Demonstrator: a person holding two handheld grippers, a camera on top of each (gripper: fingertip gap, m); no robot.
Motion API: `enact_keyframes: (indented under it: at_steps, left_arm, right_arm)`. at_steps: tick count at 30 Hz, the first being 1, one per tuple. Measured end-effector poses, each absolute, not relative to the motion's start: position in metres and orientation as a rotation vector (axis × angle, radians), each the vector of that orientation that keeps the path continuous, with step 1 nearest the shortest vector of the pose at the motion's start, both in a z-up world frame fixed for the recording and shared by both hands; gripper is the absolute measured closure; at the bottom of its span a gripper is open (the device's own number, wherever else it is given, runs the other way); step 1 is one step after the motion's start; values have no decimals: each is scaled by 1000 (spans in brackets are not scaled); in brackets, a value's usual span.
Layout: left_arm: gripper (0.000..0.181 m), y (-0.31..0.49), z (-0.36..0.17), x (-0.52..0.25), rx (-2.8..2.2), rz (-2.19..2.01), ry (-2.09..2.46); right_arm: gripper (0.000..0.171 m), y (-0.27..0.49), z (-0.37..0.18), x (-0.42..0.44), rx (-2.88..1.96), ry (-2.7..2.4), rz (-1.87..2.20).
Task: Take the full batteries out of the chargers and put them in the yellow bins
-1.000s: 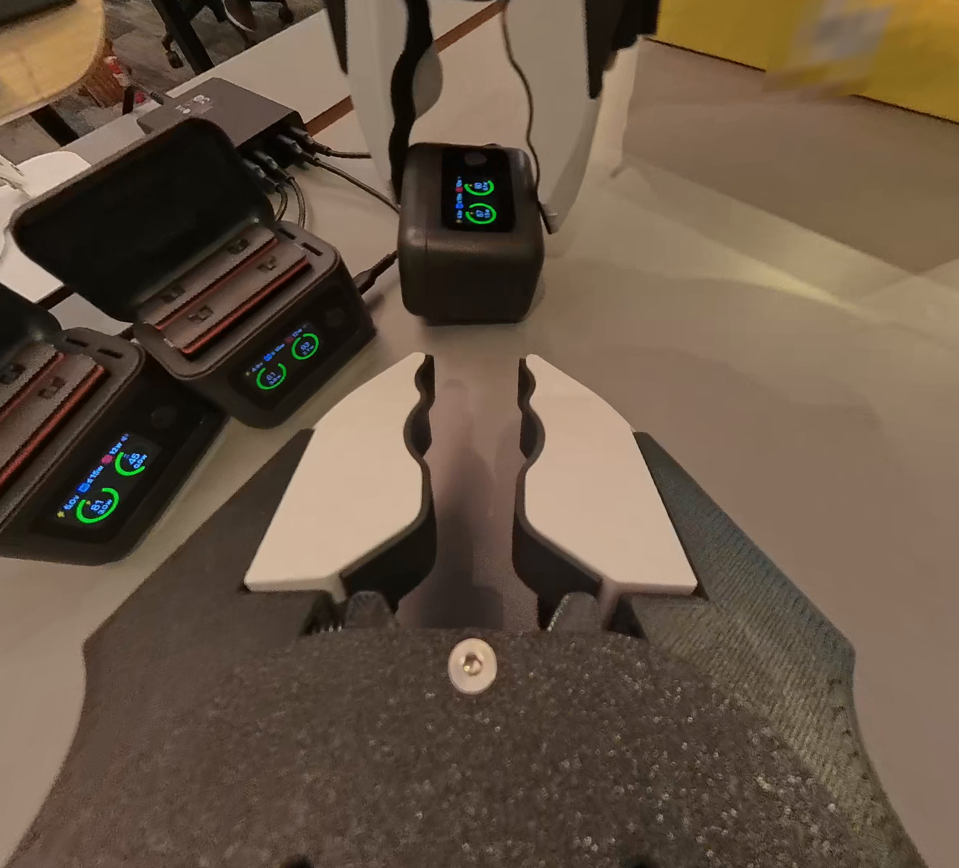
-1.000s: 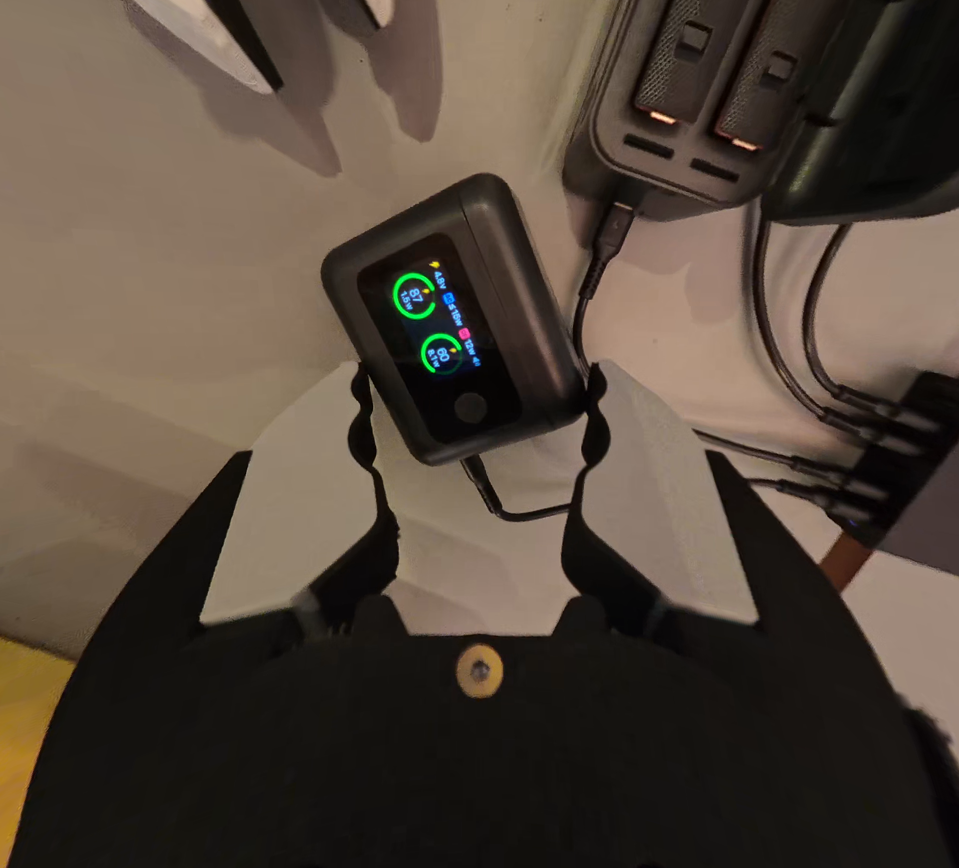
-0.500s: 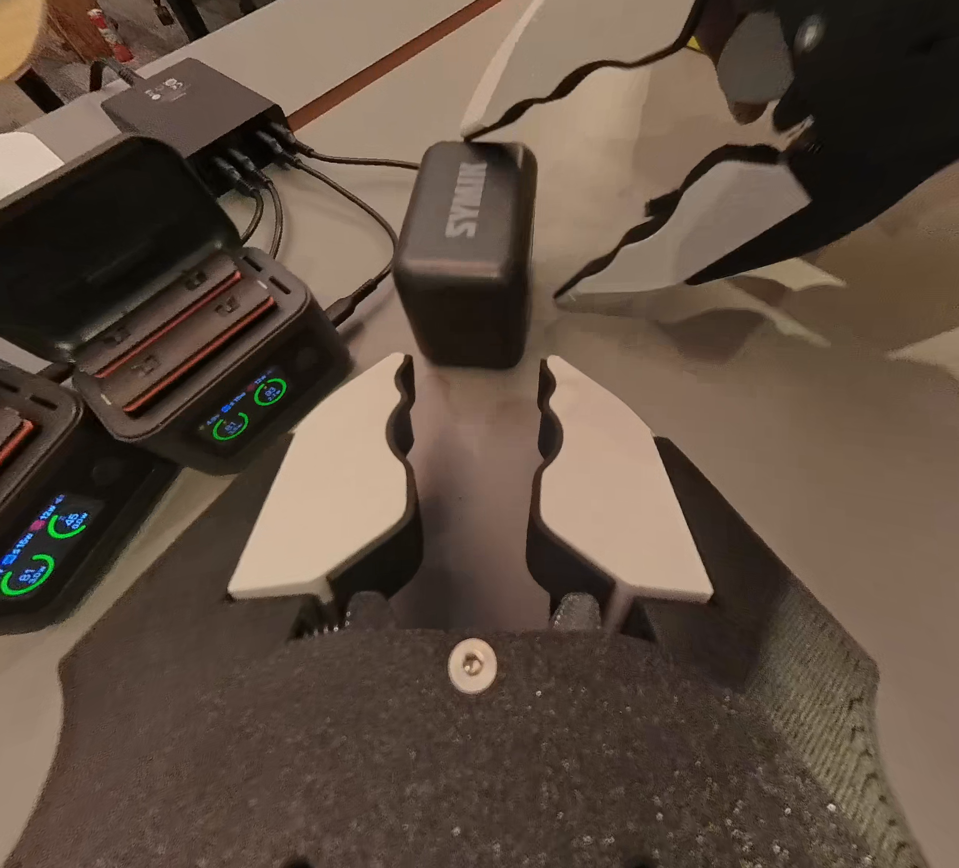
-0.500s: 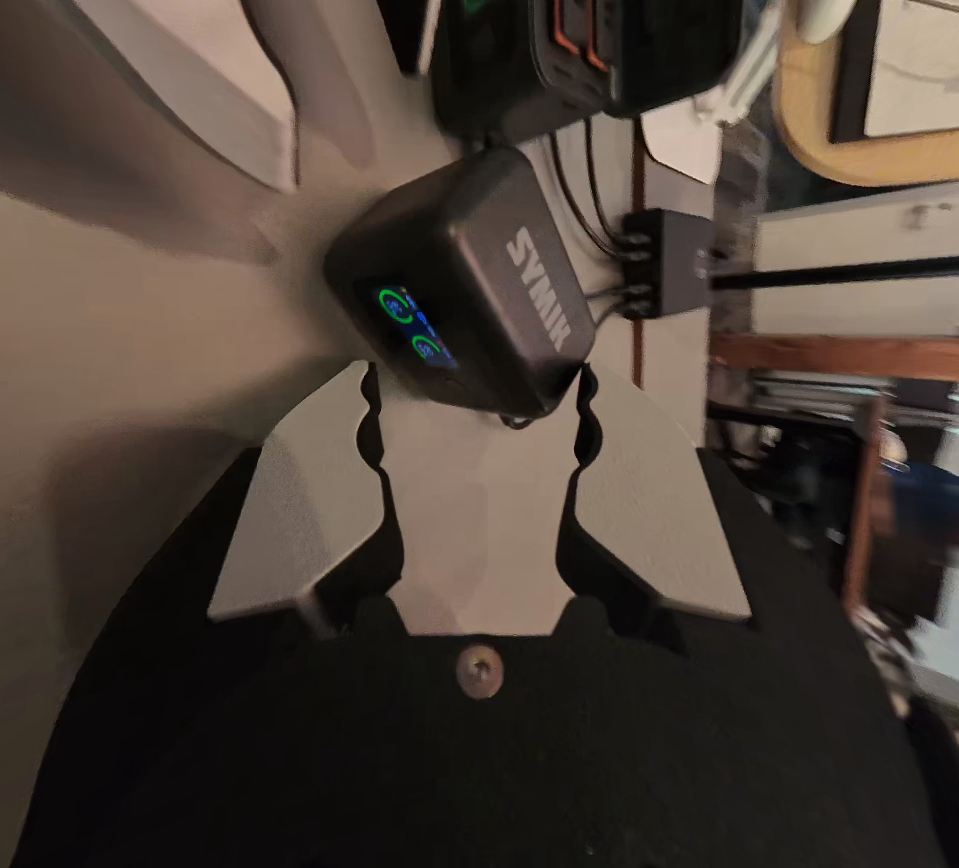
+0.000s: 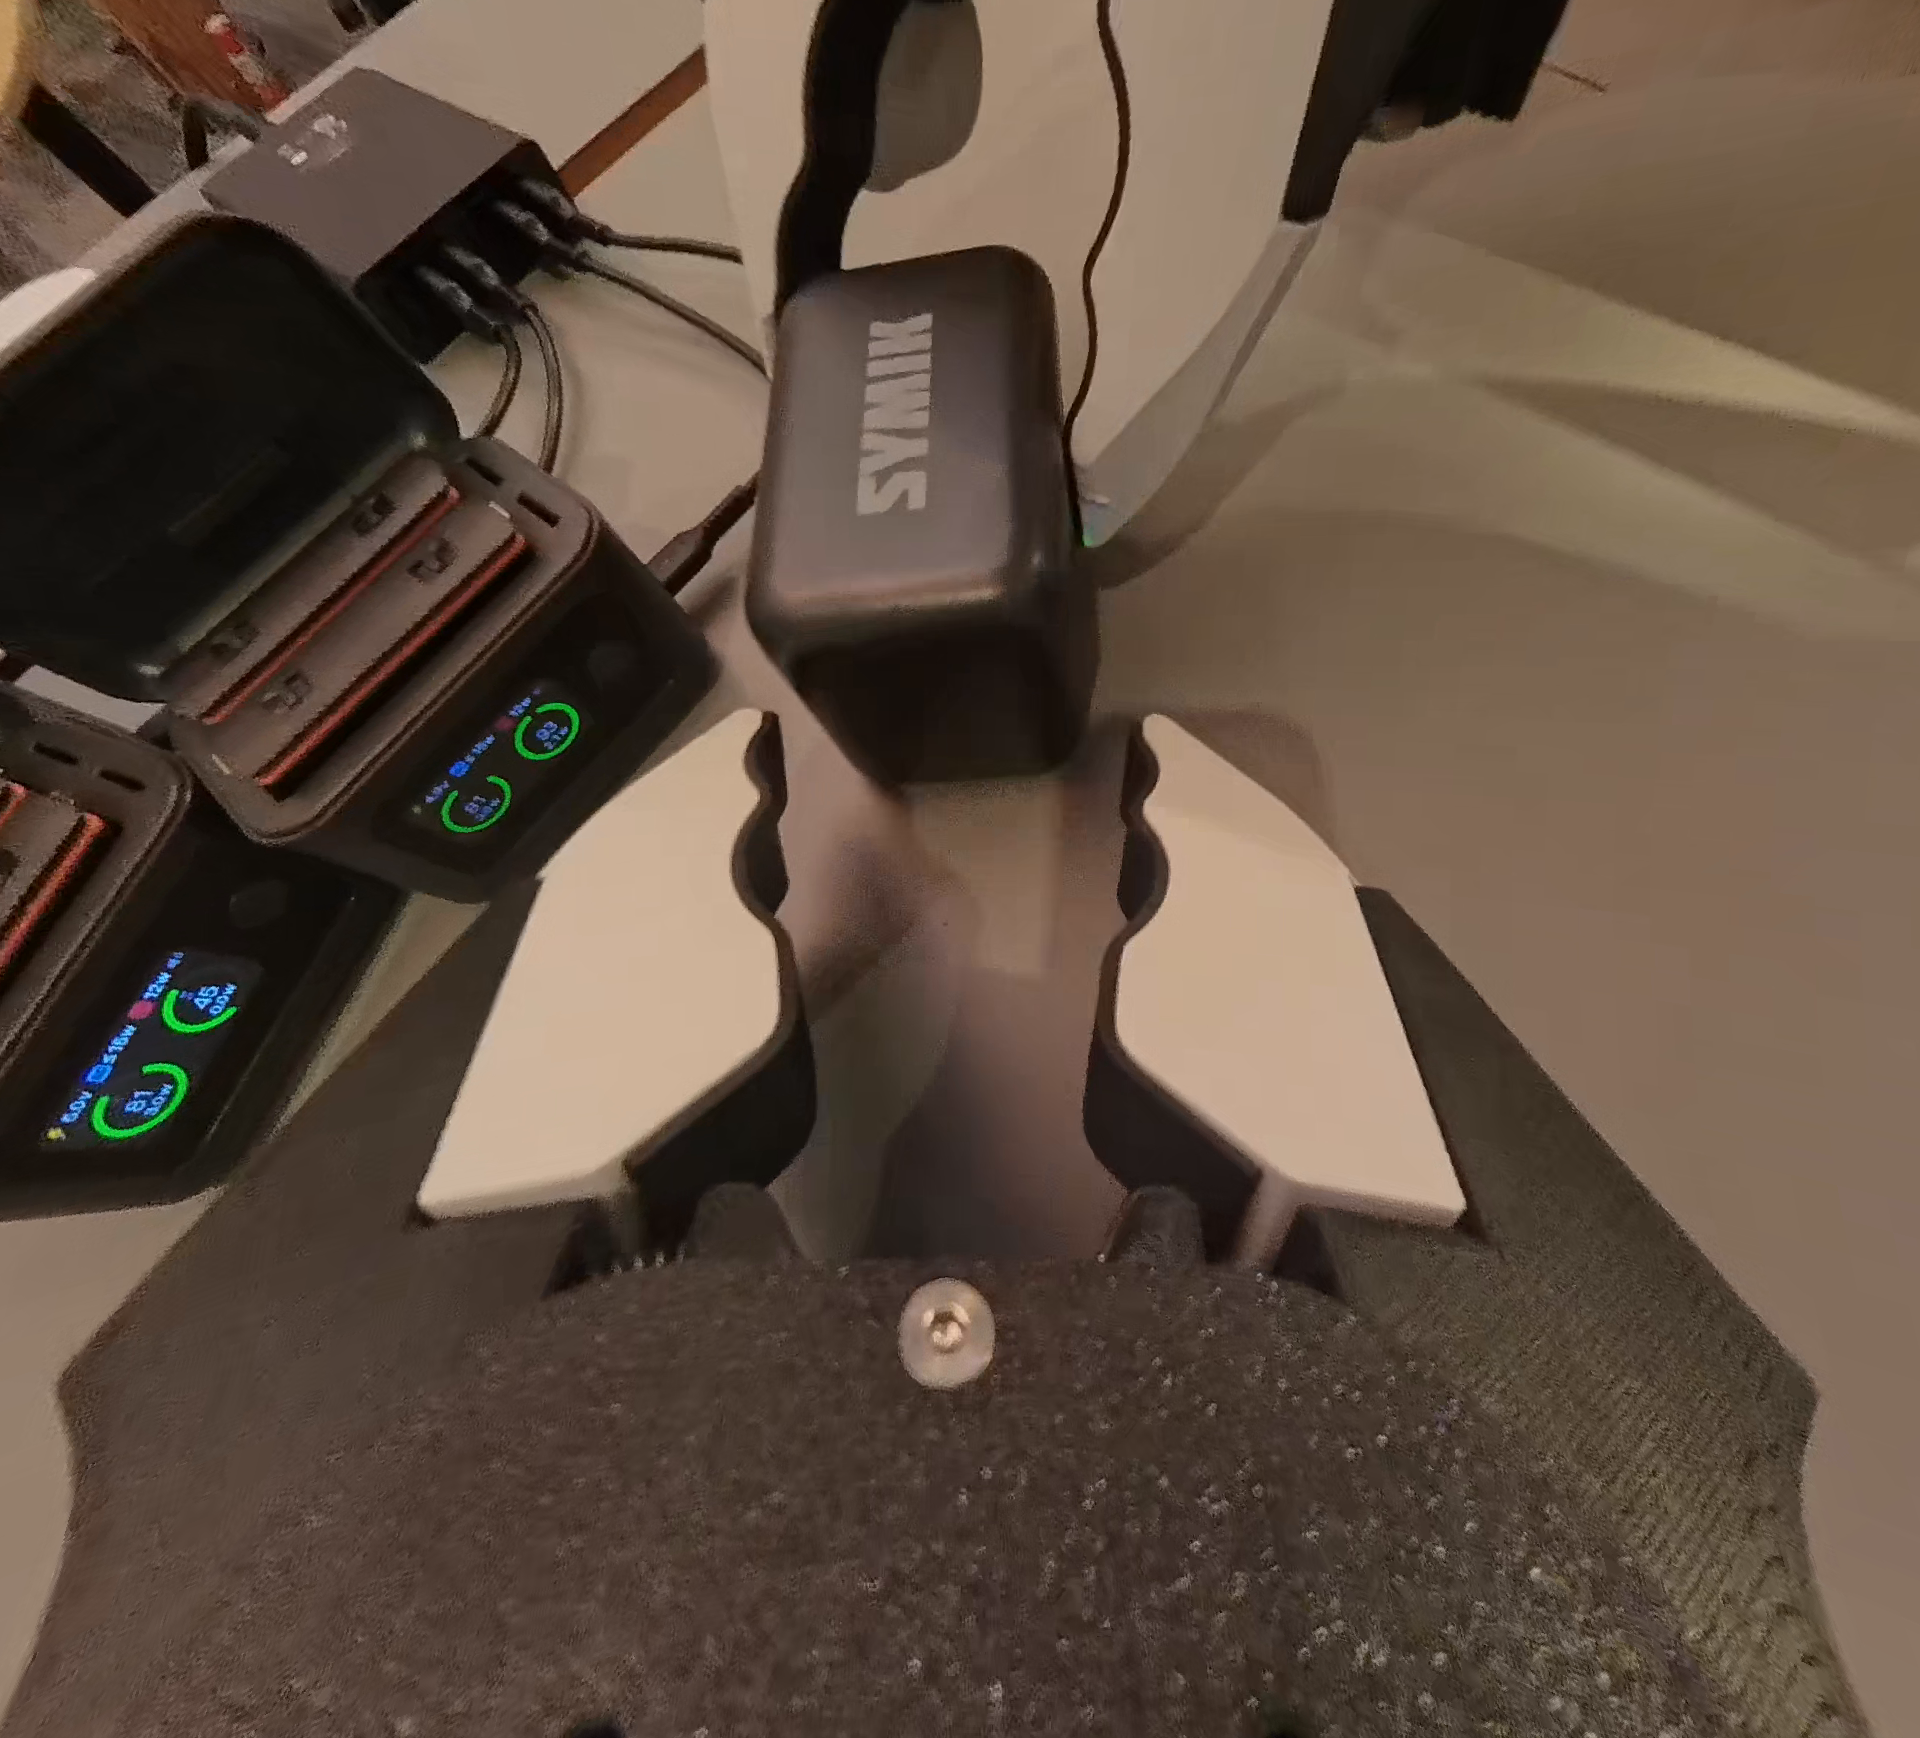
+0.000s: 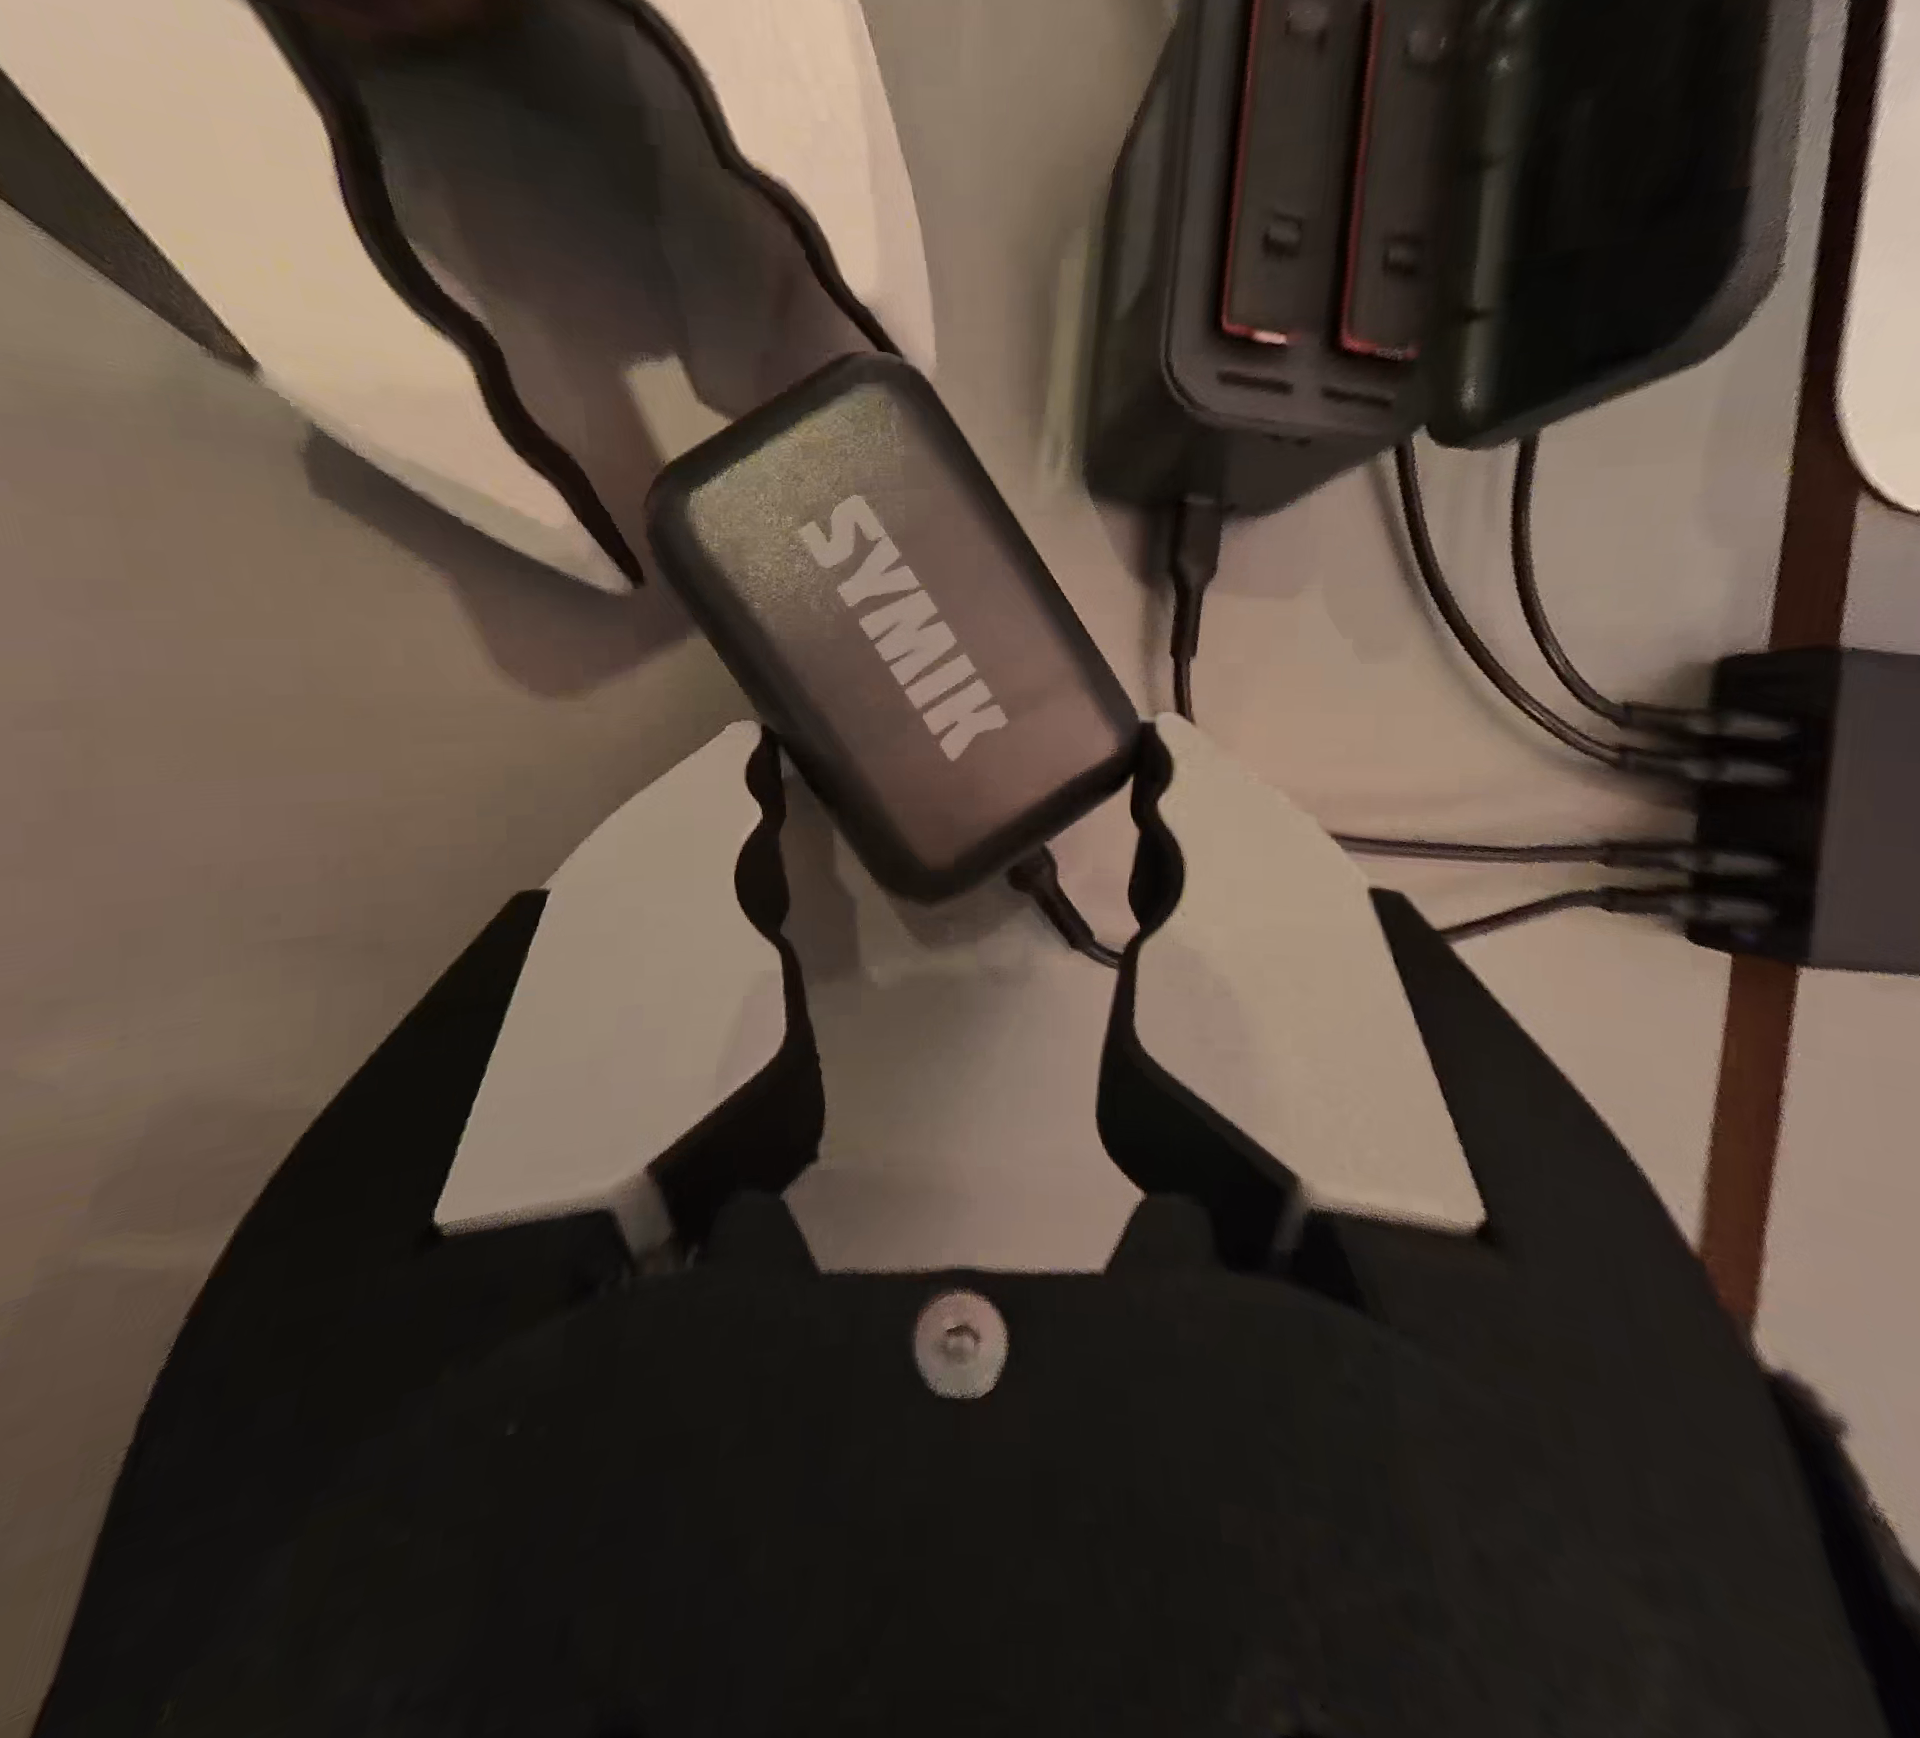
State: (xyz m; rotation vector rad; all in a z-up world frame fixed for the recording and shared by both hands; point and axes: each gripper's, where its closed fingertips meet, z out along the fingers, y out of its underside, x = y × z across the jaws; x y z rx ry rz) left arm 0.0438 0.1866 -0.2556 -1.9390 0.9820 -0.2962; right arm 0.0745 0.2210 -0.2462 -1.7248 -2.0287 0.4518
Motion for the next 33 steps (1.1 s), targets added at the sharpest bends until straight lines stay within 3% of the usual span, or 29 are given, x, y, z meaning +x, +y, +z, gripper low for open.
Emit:
enact_keyframes:
  at_steps: [3, 12, 19, 33]
  left_arm:
    - [114, 192, -262, 42, -1987, -275, 980]
    - [122, 201, -265, 47, -1991, -329, 1038]
    - [124, 200, -266, 45, -1969, -433, 1128]
    - [124, 200, -265, 44, -1882, -550, 1312]
  right_arm:
    - [106, 218, -246, 63, -1773, -1960, 496]
    - [104, 211, -239, 57, -1720, -1958, 693]
    - [111, 213, -234, 57, -1581, -2054, 776]
    - [115, 219, -209, 48, -2069, -1684, 1651]
